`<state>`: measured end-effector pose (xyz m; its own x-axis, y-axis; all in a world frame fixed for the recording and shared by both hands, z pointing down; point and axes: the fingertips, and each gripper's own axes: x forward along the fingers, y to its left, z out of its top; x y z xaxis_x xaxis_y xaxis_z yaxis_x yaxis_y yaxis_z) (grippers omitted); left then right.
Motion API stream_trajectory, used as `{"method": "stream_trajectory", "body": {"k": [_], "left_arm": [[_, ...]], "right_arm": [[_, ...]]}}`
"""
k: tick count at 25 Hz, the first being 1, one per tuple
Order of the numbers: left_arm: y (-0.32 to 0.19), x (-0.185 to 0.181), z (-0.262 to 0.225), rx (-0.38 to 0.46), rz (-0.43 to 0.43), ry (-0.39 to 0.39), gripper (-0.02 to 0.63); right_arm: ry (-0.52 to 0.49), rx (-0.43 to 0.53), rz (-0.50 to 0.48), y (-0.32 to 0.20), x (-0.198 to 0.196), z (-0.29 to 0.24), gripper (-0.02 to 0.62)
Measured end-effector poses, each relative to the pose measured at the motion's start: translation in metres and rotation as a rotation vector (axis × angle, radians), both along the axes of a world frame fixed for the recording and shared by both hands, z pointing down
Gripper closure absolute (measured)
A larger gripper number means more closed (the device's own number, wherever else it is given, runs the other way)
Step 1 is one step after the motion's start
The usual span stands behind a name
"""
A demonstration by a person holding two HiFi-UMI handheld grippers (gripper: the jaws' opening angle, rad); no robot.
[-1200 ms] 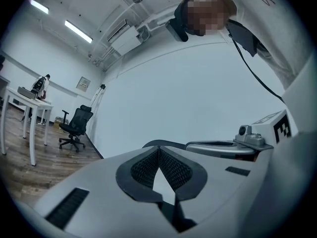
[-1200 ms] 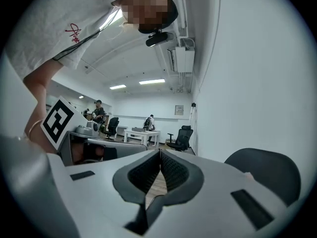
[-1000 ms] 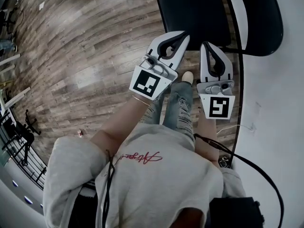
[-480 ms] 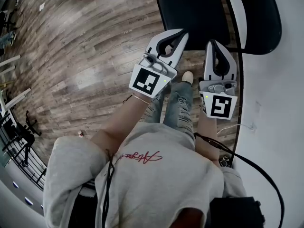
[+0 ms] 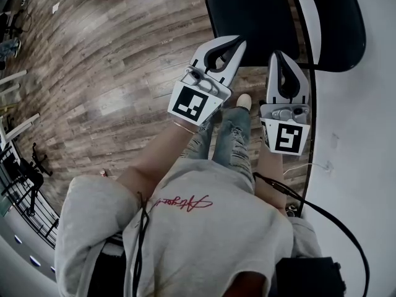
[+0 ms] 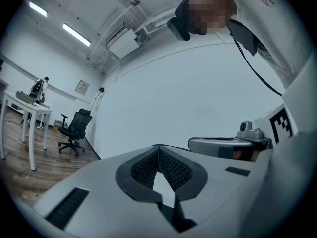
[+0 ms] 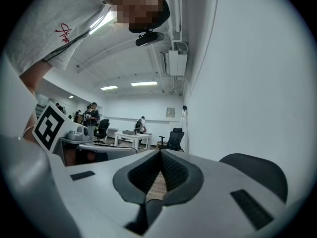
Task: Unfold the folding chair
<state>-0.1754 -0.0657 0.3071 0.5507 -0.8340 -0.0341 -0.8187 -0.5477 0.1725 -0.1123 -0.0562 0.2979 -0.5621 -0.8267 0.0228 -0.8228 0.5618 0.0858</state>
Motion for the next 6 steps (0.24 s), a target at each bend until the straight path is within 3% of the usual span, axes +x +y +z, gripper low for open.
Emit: {"method": "stream_trajectory", "body": {"k": [6], "left_arm": [[0.0027,-0.0005,0.0020,-0.009,0.007,-0.003,0.588]], "right_arm": [[0.000,0.001,0.005,-0.0006,0.0008,-0.0039,0.581]]}}
